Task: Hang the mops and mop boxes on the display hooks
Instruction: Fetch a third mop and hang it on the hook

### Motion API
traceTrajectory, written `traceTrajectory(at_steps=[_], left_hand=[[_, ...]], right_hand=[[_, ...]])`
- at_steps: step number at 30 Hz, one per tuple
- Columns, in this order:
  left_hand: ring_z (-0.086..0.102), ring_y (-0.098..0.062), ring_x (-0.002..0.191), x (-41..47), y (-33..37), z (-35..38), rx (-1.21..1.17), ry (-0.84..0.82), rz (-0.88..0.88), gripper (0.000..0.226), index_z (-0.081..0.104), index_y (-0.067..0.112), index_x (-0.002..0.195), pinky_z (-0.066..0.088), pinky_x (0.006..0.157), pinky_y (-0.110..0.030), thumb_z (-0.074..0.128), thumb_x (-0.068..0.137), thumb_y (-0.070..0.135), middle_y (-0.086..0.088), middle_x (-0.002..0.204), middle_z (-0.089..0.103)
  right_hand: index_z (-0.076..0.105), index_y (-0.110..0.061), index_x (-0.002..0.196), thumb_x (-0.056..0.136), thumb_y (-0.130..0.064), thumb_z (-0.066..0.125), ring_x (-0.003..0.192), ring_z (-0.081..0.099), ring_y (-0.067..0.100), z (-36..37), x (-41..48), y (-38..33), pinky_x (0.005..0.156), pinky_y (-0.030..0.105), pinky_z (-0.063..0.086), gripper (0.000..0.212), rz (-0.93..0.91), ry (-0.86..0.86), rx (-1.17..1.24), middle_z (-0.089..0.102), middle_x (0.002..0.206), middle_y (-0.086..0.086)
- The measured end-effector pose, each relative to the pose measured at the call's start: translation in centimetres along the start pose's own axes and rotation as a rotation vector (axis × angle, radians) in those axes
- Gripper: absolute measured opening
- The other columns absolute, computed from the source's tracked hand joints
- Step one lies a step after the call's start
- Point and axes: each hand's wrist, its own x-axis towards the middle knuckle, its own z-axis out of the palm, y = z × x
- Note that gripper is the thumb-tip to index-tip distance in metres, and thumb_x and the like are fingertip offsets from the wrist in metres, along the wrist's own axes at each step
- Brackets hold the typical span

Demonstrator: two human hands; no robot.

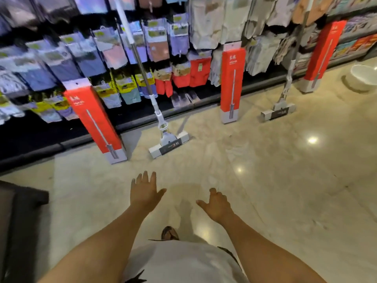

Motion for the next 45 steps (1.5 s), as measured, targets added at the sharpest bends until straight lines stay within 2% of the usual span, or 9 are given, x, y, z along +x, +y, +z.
traceTrajectory(at_steps=[6,12,18,27,33,36,39,41,45], left_hand=[[0.017,-0.033,0.148,2.9,-5.0,-0.5,-0.072,-0.04,-0.195,0.077,0.016,0.017,0.154,0.016,0.12,-0.046,0.034,0.095,0.063,-0.013,0.161,0.016],[0.014,-0.031,0.149,7.8,-2.6,-1.3,-0.058,-0.088,-0.129,0.076,0.013,0.019,0.155,0.014,0.12,-0.044,0.031,0.095,0.063,-0.013,0.162,0.012],[0.019,-0.033,0.147,17.2,0.4,-5.2,-0.14,-0.043,-0.283,0.078,0.018,0.019,0.153,0.017,0.119,-0.045,0.034,0.093,0.065,-0.013,0.161,0.016],[0.01,-0.03,0.149,30.5,9.6,-14.5,-0.235,0.061,-0.201,0.077,0.016,0.022,0.154,0.01,0.121,-0.044,0.033,0.093,0.066,-0.011,0.163,0.009],[0.01,-0.029,0.149,36.2,9.0,-17.2,-0.319,0.096,-0.198,0.077,0.015,0.024,0.154,0.009,0.121,-0.044,0.032,0.093,0.067,-0.011,0.163,0.008],[0.009,-0.031,0.149,39.0,5.0,-17.2,-0.304,0.039,-0.237,0.092,0.012,0.021,0.155,0.009,0.12,-0.046,0.005,0.083,0.078,-0.012,0.163,0.007],[0.013,-0.031,0.149,42.8,-0.4,-18.4,-0.283,0.025,-0.23,0.13,0.013,0.02,0.155,0.012,0.12,-0.045,-0.034,0.051,0.083,-0.012,0.162,0.01],[0.019,-0.029,0.147,45.9,-4.2,-20.5,-0.322,0.061,-0.238,0.125,0.019,0.019,0.153,0.017,0.119,-0.043,-0.027,0.058,0.085,-0.011,0.162,0.016],[0.015,-0.028,0.149,52.0,-11.6,-26.1,-0.461,0.129,-0.24,0.083,0.019,0.016,0.154,0.015,0.121,-0.041,0.033,0.091,0.069,-0.01,0.162,0.016]], right_hand=[[0.021,-0.011,0.152,0.094,-0.059,0.047,0.132,0.039,0.033,-0.1,4.7,-8.1,0.106,0.039,0.037,0.08,-0.152,-0.045,-0.086,0.041,0.145,0.016],[0.03,-0.01,0.147,0.093,-0.06,0.048,0.129,0.044,0.032,-4.5,10.7,-7.8,0.105,0.04,0.04,0.076,-0.078,0.027,-0.099,0.048,0.139,0.016],[0.031,-0.009,0.146,0.093,-0.059,0.049,0.129,0.043,0.032,-11.8,19.3,-8.4,0.103,0.041,0.041,0.074,-0.095,0.035,-0.16,0.048,0.137,0.015],[0.031,-0.01,0.145,0.095,-0.059,0.046,0.13,0.041,0.033,-26.8,31.6,-11.6,0.104,0.042,0.041,0.072,-0.152,0.068,-0.313,0.045,0.14,0.016],[0.036,-0.011,0.142,0.095,-0.056,0.049,0.129,0.043,0.031,-29.1,36.5,-17.3,0.103,0.041,0.042,0.067,-0.184,0.052,-0.253,0.048,0.139,0.015],[0.038,-0.012,0.141,0.095,-0.051,0.053,0.129,0.044,0.031,-28.8,39.0,-21.5,0.102,0.04,0.042,0.063,-0.214,0.035,-0.196,0.049,0.137,0.013],[0.039,-0.009,0.142,0.094,-0.047,0.056,0.129,0.043,0.034,-29.0,42.3,-26.9,0.104,0.041,0.041,0.063,-0.208,0.055,-0.084,0.049,0.138,0.016],[0.043,-0.005,0.139,0.093,-0.044,0.06,0.127,0.046,0.035,-29.2,44.3,-31.3,0.103,0.041,0.042,0.063,-0.211,0.101,-0.026,0.053,0.135,0.019],[0.047,-0.006,0.136,0.09,-0.04,0.067,0.125,0.051,0.036,-30.0,47.6,-42.0,0.102,0.044,0.045,0.061,-0.259,0.134,0.149,0.057,0.13,0.019]])
